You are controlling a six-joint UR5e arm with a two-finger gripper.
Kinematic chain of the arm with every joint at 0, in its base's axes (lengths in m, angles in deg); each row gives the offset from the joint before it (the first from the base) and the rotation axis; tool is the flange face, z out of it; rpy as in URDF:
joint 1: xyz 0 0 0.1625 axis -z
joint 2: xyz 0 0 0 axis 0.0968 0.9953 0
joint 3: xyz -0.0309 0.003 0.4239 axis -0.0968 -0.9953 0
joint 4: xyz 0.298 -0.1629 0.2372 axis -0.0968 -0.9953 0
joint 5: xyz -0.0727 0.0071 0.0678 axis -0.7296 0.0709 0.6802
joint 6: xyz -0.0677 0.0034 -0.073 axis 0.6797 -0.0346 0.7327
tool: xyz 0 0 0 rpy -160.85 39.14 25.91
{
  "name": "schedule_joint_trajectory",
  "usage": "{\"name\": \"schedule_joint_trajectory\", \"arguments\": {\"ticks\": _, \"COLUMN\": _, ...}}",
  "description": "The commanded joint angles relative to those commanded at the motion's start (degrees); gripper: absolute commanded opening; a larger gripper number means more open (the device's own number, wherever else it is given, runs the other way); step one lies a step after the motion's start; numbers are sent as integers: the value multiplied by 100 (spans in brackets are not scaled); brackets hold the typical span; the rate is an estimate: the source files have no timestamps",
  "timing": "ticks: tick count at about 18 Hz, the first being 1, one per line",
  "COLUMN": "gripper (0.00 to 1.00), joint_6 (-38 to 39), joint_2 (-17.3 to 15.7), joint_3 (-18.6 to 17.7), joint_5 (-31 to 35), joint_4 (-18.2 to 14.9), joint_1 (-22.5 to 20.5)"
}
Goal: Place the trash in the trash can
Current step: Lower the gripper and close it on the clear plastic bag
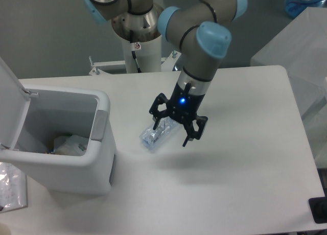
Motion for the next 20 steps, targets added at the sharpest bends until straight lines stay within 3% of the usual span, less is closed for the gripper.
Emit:
{"name": "schedule_joint_trajectory", "arguments": {"ticks": 5, "gripper": 100, "joint_6": -70, "joint_2": 193, "joint_3": -159, "joint_5": 807, "joint_4": -44, "joint_1": 421}}
{"name": "schedule_joint_trajectory", "arguments": {"ticks": 9, "gripper": 100, "joint_6": -18, "joint_2": 377, "joint_3": -150, "joint_5": 1107, "joint_4": -307, "joint_1": 685}}
{"name": "schedule_joint_trajectory", "arguments": {"ticks": 20, "gripper": 100, "joint_6": 342, "joint_2": 1028, "joint_3": -10, "joint_5": 1924, "joint_4": -246, "joint_1": 1010}}
